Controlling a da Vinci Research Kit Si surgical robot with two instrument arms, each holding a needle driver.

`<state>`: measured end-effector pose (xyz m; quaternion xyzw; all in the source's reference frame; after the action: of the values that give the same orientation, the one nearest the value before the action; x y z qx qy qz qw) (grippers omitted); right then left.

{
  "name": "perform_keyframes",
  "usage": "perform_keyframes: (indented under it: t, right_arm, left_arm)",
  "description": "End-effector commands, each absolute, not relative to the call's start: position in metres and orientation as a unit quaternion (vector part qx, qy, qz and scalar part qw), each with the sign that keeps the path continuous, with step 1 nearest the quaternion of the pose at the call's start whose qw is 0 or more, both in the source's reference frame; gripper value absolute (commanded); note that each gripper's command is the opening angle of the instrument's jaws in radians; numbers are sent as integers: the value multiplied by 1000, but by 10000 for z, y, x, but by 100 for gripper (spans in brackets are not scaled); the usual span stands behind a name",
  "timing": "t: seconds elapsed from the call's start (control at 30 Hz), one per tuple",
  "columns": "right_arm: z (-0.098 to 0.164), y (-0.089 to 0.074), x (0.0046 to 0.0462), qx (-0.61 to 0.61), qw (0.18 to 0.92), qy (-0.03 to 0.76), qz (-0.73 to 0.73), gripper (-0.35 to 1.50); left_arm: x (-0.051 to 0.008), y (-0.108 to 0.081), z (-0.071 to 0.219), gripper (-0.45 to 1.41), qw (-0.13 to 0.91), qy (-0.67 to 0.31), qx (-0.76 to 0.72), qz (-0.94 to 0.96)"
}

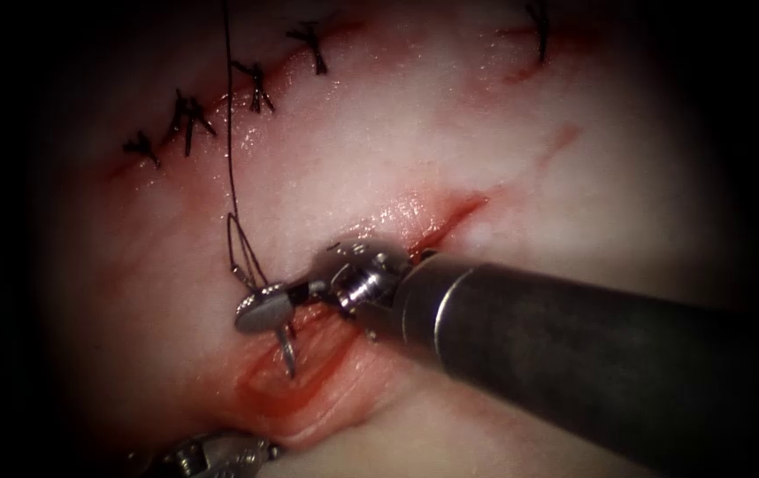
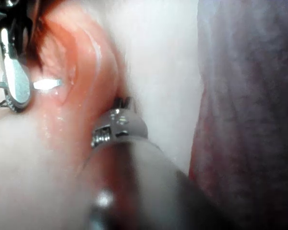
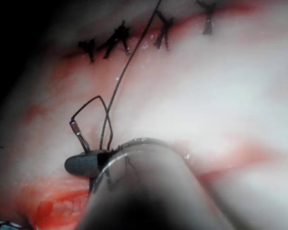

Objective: Wound Closure
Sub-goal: Push needle through bottom of wound with right tool

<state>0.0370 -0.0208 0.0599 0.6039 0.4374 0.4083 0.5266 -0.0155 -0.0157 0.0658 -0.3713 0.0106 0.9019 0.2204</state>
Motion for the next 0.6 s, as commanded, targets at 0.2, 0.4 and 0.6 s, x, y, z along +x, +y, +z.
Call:
perform_keyframes:
  t: [0.2, 0.4, 0.6]
  right_arm:
    - [595, -204, 380, 596, 532, 452, 397, -35]
    - [594, -202, 377, 568, 553, 490, 364, -35]
    - [589, -204, 376, 540, 566, 528, 331, -35]
  left_arm:
    - [-158, -155, 665, -20, 219, 11, -372, 902]
    - [-158, -156, 665, -20, 219, 11, -372, 902]
    - [-158, -155, 665, -20, 220, 12, -371, 902]
